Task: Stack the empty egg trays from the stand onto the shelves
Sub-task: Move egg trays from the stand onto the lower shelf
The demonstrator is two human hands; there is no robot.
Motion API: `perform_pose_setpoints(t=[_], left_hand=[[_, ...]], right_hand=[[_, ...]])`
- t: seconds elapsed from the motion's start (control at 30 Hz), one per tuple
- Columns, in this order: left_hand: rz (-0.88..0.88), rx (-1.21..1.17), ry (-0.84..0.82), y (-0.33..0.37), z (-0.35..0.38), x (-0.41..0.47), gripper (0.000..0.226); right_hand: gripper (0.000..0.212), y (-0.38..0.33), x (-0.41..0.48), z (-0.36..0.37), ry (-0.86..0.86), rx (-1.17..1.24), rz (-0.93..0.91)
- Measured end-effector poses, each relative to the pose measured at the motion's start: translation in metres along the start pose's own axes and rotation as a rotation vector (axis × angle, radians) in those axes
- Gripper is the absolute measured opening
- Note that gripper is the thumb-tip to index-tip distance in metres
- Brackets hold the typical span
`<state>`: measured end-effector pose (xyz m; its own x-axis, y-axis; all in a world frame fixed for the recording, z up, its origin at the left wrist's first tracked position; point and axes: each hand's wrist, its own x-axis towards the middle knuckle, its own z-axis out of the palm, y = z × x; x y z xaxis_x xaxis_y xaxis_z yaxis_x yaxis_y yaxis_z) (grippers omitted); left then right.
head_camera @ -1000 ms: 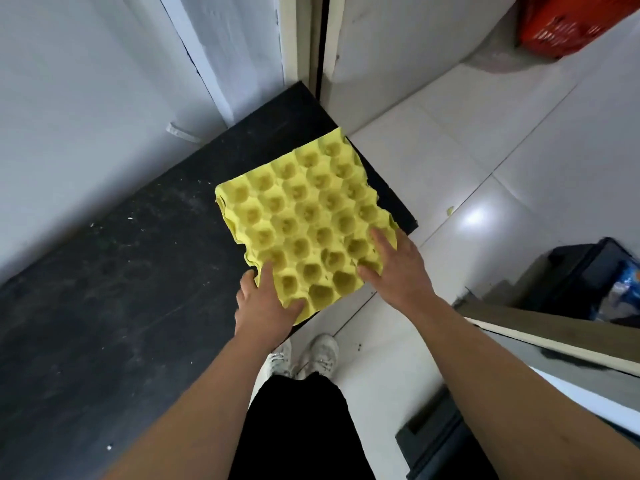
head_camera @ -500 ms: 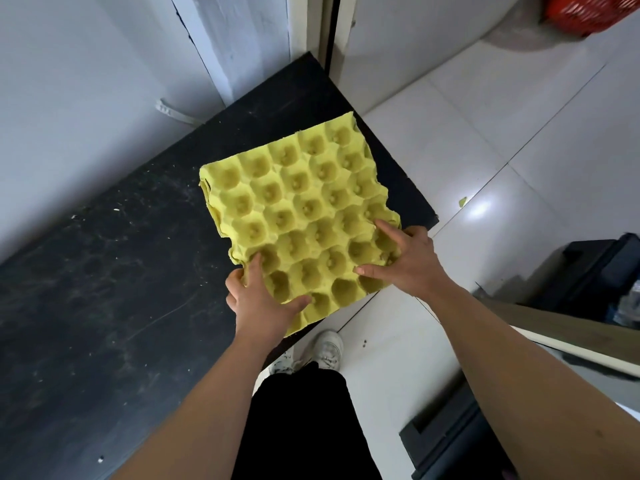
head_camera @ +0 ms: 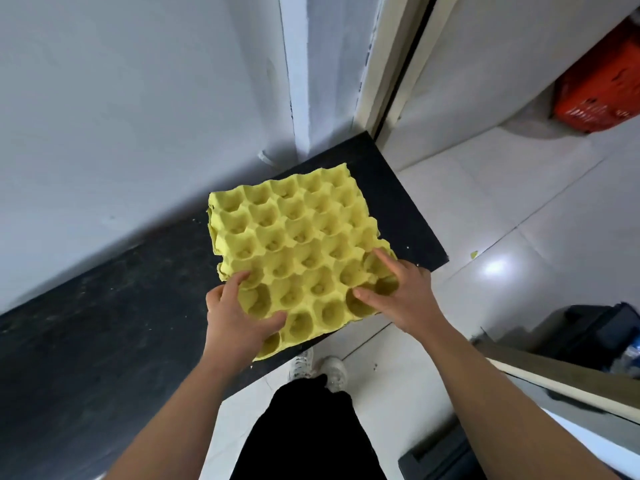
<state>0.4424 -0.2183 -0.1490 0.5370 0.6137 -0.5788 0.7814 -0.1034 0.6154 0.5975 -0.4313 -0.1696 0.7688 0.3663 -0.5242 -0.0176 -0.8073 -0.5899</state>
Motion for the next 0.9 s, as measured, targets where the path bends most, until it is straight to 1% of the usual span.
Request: perform_pose_setpoints(t=[0.2, 0.27, 0.37, 0.43, 0.53, 0.6, 0.7, 0.9], left_hand=[[0.002, -0.129, 0.165, 0.009, -0.061, -0.069, 0.095], [0.008, -0.183, 0.245, 0.007, -0.079, -0.096, 0.095], [-0.007, -0.251, 0.364, -0.005, -0.105, -0.137, 0.095], [-0.021, -0.293, 0.431, -0.018, -0.122, -0.164, 0.096], [-0.048, -0.352, 0.541, -0.040, -0.148, -0.202, 0.097], [-0.063, -0.392, 0.641, -0.059, -0.167, -0.224, 0.100], [-0.087, -0.457, 0.785, -0.092, -0.194, -0.256, 0.105], [-0.157, -0.580, 0.994, -0.172, -0.259, -0.325, 0.098]], right_hand=[[0.083, -0.077, -0.042, -0.019, 0.021, -0.137, -0.184], [0.080, -0.102, -0.057, -0.022, 0.012, -0.113, -0.278], [0.072, -0.137, -0.083, -0.020, -0.048, -0.029, -0.389], [0.067, -0.160, -0.100, -0.012, -0.059, -0.047, -0.462], [0.066, -0.196, -0.129, 0.009, -0.109, -0.070, -0.545], [0.064, -0.223, -0.150, 0.026, -0.158, -0.086, -0.605], [0.062, -0.263, -0.182, 0.057, -0.187, -0.126, -0.718], [0.061, -0.338, -0.266, 0.144, -0.261, -0.150, -0.896]])
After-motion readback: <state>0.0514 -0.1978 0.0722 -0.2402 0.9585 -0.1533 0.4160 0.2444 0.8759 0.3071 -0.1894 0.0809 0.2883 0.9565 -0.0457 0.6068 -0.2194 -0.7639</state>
